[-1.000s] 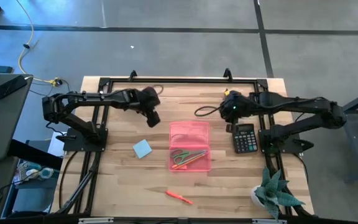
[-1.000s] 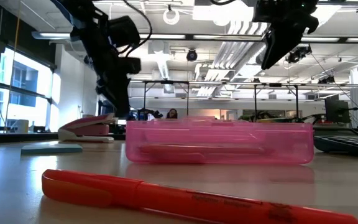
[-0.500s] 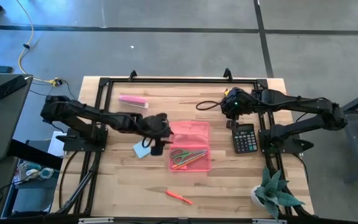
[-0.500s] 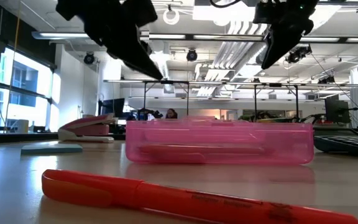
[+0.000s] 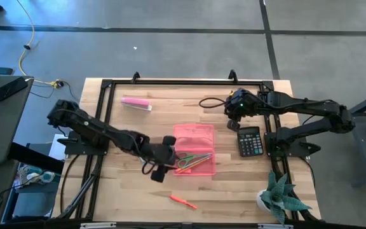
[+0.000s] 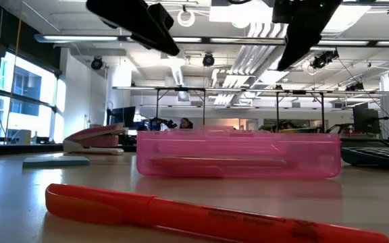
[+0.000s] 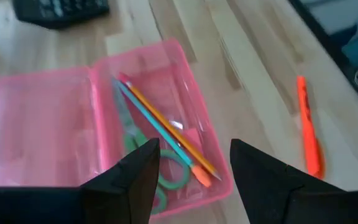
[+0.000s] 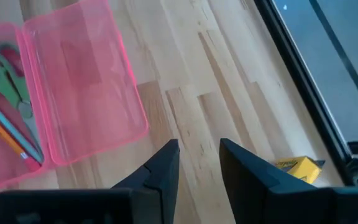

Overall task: Pack school essentials
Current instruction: Put the pen into the supply box

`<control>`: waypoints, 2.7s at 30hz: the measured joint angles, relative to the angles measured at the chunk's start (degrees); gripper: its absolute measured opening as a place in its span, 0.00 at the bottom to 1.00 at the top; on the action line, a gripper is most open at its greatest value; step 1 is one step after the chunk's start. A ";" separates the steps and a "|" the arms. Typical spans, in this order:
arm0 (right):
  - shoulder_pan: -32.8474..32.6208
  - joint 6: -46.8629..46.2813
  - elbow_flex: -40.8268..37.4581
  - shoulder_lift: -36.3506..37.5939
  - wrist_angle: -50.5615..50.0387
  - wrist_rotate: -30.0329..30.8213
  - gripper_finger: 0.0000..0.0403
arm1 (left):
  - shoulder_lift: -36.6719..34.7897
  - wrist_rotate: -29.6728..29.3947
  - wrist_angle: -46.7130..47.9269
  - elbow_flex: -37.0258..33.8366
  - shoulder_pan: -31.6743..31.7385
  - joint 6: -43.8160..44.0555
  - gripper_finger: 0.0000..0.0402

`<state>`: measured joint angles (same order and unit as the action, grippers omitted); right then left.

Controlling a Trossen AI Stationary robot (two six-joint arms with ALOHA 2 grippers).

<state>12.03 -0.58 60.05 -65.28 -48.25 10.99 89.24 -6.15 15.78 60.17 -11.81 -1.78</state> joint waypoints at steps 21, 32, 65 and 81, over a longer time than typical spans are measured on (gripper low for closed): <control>-0.04 -7.16 0.00 -0.02 -3.21 0.00 0.27 | 21.79 -0.45 17.37 20.31 -11.54 10.26 0.46; -0.04 -8.60 0.00 -0.03 -4.15 0.00 0.27 | 26.37 0.58 17.05 23.07 -14.78 14.59 0.46; -0.07 -9.48 0.00 -0.02 -4.68 0.02 0.27 | 34.57 2.43 14.83 23.37 -14.16 21.12 0.39; -0.07 -9.73 0.00 -0.02 -4.76 0.01 0.27 | 34.49 1.87 14.86 23.19 -14.12 20.72 0.13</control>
<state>11.97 -10.31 60.05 -65.30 -53.01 11.00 123.73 -4.28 30.63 83.36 -25.93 18.94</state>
